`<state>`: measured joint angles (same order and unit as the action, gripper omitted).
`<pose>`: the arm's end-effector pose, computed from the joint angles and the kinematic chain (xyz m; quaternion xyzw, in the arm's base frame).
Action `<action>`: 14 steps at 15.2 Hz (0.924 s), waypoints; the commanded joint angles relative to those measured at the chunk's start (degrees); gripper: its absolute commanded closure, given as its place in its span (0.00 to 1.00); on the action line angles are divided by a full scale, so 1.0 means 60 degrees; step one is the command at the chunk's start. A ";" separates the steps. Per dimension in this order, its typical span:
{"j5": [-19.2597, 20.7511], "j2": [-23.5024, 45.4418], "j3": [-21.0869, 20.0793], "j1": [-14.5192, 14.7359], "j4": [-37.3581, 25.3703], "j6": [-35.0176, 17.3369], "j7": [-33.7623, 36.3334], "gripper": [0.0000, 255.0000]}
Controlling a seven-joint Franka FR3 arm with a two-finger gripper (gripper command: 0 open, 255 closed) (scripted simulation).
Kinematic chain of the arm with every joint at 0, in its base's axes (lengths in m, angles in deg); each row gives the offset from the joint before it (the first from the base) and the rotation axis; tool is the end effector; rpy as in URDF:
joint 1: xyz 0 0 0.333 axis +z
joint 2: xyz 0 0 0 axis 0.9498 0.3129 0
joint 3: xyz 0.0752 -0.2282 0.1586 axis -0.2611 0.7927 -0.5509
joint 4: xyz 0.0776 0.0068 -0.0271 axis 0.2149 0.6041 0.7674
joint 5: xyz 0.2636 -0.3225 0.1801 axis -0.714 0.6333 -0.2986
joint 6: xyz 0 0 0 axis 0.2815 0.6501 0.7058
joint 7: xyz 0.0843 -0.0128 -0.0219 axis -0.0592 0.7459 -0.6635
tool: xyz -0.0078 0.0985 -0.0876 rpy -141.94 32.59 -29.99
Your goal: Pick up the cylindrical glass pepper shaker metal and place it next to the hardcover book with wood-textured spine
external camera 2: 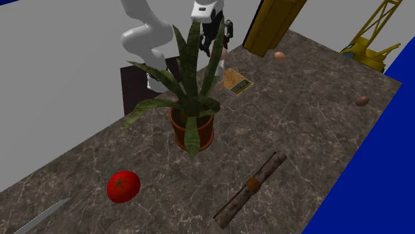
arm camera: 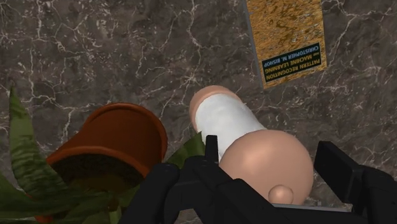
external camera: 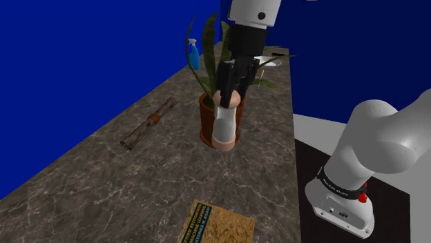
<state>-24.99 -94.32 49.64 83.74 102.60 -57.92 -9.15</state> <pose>0.3737 0.2568 0.5087 -0.9952 -0.0466 -0.0142 0.0848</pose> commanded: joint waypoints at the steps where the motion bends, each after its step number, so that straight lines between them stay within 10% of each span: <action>1: -0.0051 -0.0002 -0.0059 0.0020 0.0272 -0.0277 -0.0032 1.00; 14: -0.0385 0.0119 -0.0368 0.0136 0.1828 -0.1939 -0.0306 1.00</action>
<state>-27.12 -93.80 47.60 84.51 112.93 -68.69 -10.87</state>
